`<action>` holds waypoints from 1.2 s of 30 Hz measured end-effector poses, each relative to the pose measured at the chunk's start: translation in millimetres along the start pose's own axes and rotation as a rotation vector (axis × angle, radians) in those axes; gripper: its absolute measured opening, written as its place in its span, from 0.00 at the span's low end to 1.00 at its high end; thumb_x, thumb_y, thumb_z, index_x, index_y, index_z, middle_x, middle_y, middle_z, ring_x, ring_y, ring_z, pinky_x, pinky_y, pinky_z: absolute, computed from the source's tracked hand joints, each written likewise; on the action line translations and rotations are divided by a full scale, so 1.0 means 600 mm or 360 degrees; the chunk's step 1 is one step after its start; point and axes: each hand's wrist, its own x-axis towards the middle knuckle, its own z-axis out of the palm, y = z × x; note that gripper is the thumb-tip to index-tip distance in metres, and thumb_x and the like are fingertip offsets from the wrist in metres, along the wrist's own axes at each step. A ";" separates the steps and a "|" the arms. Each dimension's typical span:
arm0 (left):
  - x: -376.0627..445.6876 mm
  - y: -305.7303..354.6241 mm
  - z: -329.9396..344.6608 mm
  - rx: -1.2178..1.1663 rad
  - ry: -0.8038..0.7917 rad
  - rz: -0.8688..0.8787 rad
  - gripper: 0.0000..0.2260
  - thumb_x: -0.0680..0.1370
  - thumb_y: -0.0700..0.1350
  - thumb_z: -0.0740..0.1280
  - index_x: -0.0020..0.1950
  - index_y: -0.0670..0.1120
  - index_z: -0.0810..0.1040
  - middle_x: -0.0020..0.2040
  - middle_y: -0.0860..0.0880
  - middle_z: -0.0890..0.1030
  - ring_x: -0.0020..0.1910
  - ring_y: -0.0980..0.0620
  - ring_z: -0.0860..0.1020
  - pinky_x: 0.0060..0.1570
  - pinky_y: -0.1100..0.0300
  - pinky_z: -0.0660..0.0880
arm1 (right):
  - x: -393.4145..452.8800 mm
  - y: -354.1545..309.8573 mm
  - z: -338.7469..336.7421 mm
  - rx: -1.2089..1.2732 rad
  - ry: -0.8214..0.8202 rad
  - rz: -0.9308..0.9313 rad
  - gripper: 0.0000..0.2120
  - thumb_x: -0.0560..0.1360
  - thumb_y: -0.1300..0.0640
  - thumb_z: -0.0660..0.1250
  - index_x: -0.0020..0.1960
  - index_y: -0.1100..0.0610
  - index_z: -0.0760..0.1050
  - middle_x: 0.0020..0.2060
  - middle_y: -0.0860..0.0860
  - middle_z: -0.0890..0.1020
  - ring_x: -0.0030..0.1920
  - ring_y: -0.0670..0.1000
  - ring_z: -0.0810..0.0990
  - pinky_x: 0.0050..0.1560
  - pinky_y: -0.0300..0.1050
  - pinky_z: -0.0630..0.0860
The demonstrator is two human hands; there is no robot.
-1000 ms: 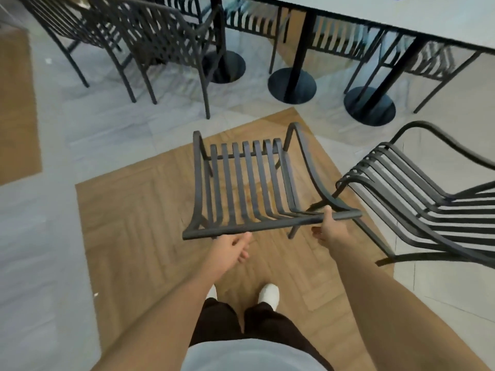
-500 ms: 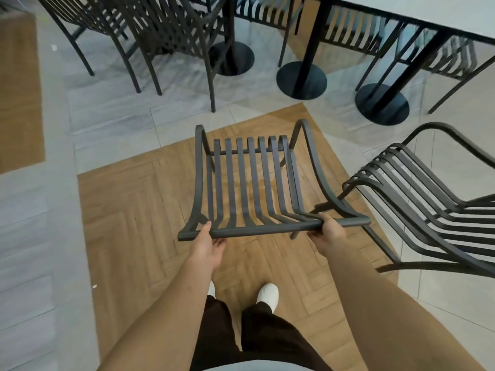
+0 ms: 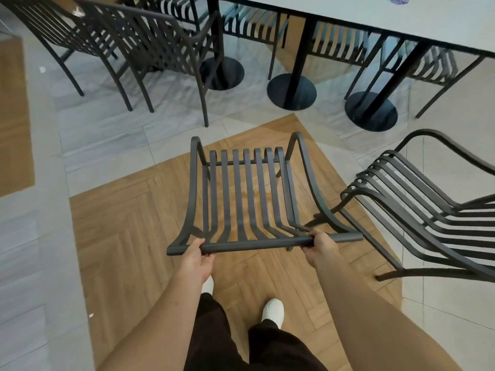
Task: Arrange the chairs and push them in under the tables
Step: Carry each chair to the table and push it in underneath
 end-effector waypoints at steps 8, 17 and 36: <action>0.031 0.125 0.030 0.0201 -0.0061 0.0023 0.21 0.85 0.37 0.63 0.77 0.37 0.64 0.72 0.36 0.72 0.72 0.38 0.73 0.68 0.43 0.72 | -0.035 0.057 0.086 0.0213 0.0033 0.0078 0.23 0.77 0.67 0.68 0.70 0.62 0.69 0.63 0.62 0.76 0.64 0.63 0.77 0.66 0.59 0.76; 0.085 0.277 0.088 0.0432 -0.0091 0.0017 0.22 0.85 0.38 0.63 0.78 0.36 0.64 0.73 0.37 0.72 0.72 0.40 0.72 0.70 0.47 0.72 | -0.059 0.119 0.196 0.0438 0.0061 0.0139 0.23 0.78 0.67 0.67 0.72 0.62 0.68 0.59 0.62 0.77 0.63 0.63 0.77 0.64 0.60 0.77; 0.068 0.288 0.067 0.2468 0.0010 0.1577 0.53 0.76 0.63 0.71 0.83 0.40 0.38 0.82 0.40 0.34 0.82 0.40 0.40 0.80 0.41 0.52 | -0.095 0.177 0.225 -0.1752 0.0504 -0.0912 0.45 0.80 0.36 0.60 0.82 0.59 0.41 0.79 0.60 0.33 0.80 0.61 0.35 0.78 0.58 0.45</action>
